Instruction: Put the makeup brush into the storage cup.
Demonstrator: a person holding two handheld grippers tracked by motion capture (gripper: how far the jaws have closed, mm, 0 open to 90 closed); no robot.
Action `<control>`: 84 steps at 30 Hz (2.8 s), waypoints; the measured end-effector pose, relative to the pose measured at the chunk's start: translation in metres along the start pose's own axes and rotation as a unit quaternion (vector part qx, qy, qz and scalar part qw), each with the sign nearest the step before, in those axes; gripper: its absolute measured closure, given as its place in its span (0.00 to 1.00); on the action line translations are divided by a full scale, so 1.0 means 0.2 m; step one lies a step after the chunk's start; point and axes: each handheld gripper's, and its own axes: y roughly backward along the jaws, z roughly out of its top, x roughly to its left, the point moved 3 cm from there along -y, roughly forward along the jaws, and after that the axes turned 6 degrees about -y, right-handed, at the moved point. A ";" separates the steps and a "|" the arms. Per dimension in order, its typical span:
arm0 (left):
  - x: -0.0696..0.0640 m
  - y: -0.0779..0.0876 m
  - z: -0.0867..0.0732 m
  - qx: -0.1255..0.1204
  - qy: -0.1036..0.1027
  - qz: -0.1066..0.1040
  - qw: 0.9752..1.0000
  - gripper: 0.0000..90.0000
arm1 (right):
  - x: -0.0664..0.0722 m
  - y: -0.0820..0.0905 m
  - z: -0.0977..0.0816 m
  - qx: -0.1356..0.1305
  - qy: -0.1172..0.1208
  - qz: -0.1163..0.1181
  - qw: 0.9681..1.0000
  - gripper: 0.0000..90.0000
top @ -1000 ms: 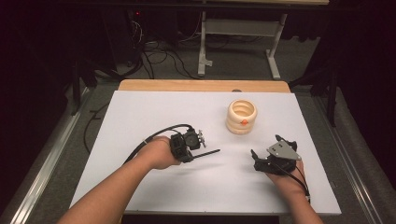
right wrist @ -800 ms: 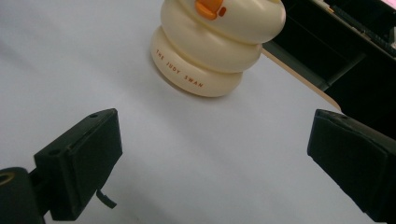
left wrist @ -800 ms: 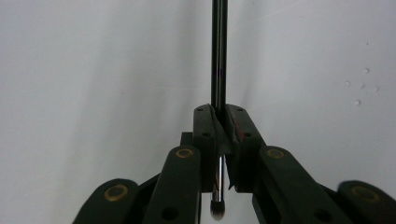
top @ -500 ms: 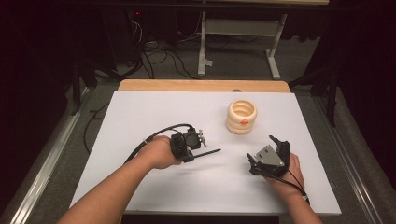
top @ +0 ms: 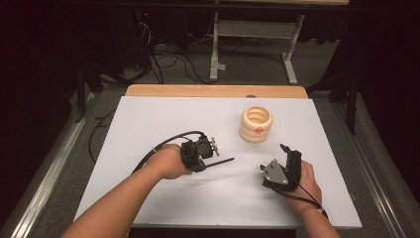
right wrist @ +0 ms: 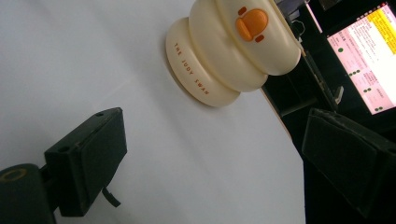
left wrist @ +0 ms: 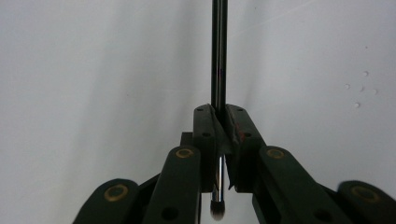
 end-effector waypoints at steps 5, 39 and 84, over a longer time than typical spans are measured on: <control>0.00 0.00 0.00 0.001 -0.001 0.001 1.000 0.93 | 0.01 0.00 0.01 -0.005 0.015 -0.009 1.000 0.10; -0.01 0.00 0.07 0.011 -0.012 0.006 1.000 0.93 | 0.10 0.04 0.08 -0.012 0.172 -0.040 0.984 0.19; -0.06 -0.06 0.17 0.019 -0.048 -0.009 0.999 0.93 | 0.26 0.06 0.13 -0.034 0.262 0.005 0.964 0.67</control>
